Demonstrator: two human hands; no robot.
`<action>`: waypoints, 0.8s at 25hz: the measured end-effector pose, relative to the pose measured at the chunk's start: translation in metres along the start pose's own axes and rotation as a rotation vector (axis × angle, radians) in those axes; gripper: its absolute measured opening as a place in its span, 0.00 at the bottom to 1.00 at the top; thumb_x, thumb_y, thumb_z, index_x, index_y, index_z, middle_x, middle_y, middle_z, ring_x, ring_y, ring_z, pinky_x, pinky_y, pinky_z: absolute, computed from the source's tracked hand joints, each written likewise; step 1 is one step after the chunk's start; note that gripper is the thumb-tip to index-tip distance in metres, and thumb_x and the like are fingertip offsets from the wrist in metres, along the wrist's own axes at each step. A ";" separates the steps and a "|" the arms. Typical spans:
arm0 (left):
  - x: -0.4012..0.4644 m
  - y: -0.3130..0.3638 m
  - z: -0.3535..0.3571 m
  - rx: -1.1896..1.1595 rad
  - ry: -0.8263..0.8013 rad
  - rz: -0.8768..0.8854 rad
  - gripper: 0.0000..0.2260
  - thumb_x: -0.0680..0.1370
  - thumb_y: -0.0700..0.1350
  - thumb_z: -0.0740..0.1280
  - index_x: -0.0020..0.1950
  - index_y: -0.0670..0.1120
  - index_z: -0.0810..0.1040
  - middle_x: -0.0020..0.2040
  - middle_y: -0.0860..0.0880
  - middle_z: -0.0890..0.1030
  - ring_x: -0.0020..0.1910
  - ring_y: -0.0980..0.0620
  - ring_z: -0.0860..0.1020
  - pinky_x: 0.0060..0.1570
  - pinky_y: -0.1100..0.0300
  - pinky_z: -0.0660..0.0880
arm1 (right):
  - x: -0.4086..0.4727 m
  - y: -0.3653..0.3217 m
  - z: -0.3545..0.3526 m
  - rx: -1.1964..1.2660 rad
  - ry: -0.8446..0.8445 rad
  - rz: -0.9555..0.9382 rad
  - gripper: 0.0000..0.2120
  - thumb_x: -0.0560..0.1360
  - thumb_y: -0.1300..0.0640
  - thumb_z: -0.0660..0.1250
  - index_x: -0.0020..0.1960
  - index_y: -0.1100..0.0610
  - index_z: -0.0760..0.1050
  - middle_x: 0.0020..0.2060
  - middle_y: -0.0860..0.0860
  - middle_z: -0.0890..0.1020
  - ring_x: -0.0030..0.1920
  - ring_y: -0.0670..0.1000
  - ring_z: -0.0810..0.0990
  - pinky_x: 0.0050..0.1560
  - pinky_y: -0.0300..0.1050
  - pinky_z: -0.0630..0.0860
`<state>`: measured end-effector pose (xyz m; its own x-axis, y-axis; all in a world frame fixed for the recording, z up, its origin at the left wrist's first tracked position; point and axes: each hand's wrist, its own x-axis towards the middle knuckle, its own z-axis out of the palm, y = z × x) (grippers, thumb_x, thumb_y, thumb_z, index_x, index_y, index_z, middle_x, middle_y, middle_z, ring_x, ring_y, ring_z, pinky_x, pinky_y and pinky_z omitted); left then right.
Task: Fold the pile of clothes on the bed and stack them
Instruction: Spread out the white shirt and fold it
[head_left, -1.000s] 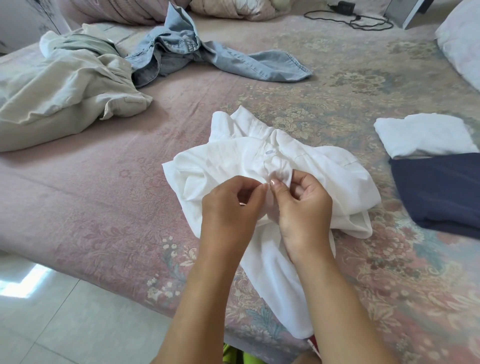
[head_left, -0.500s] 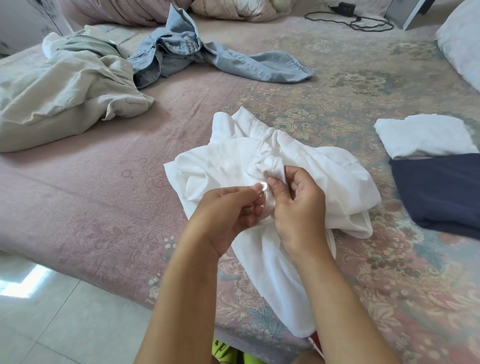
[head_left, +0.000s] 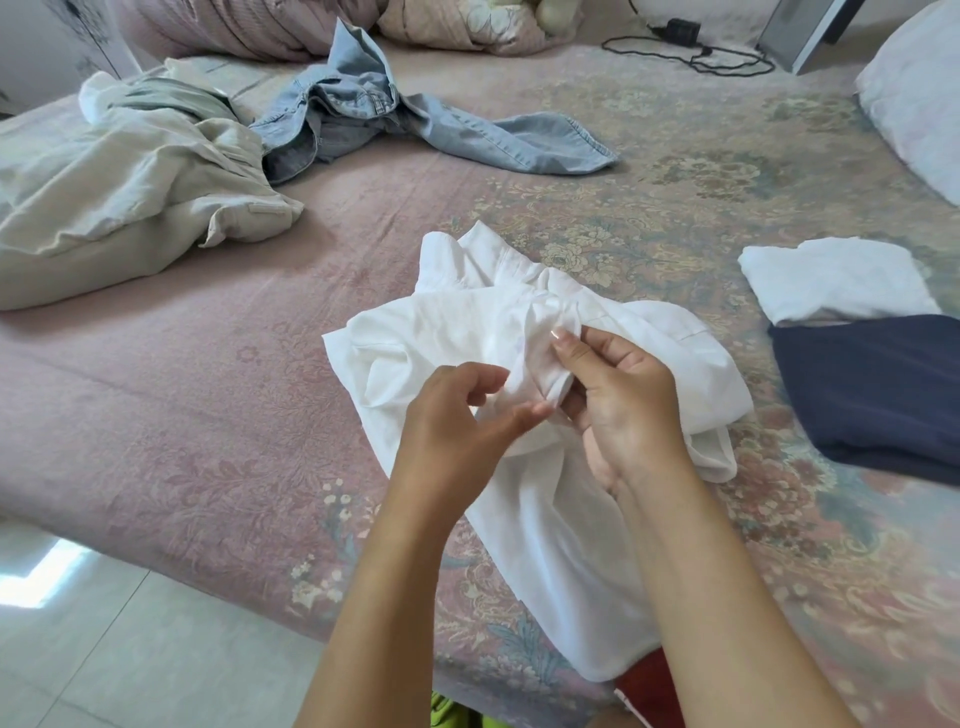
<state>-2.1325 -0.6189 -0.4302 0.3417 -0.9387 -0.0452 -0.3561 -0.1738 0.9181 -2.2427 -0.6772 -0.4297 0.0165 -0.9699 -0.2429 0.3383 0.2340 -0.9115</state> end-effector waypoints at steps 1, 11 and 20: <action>0.003 0.000 0.000 -0.013 0.021 -0.015 0.09 0.71 0.49 0.75 0.45 0.46 0.81 0.42 0.52 0.82 0.43 0.58 0.78 0.42 0.65 0.73 | 0.003 -0.003 0.000 0.007 -0.013 0.007 0.03 0.74 0.64 0.69 0.42 0.58 0.80 0.33 0.51 0.83 0.36 0.48 0.80 0.44 0.47 0.79; 0.027 0.002 -0.016 -0.641 0.040 -0.306 0.06 0.75 0.47 0.70 0.41 0.46 0.81 0.36 0.45 0.80 0.29 0.52 0.73 0.26 0.65 0.66 | 0.072 -0.052 0.033 -1.031 -0.301 -0.383 0.13 0.73 0.52 0.72 0.34 0.51 0.70 0.24 0.44 0.70 0.23 0.41 0.67 0.28 0.35 0.61; 0.026 -0.013 -0.011 0.225 0.337 -0.076 0.13 0.77 0.39 0.67 0.61 0.45 0.76 0.52 0.47 0.77 0.50 0.48 0.76 0.50 0.56 0.73 | 0.108 -0.034 0.017 -0.836 -0.325 -0.092 0.09 0.76 0.59 0.69 0.39 0.57 0.71 0.34 0.54 0.78 0.31 0.50 0.79 0.36 0.49 0.81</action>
<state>-2.1096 -0.6377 -0.4392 0.6267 -0.7772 0.0564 -0.4877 -0.3347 0.8063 -2.2361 -0.7913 -0.4189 0.3311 -0.9287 -0.1670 -0.4411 0.0041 -0.8975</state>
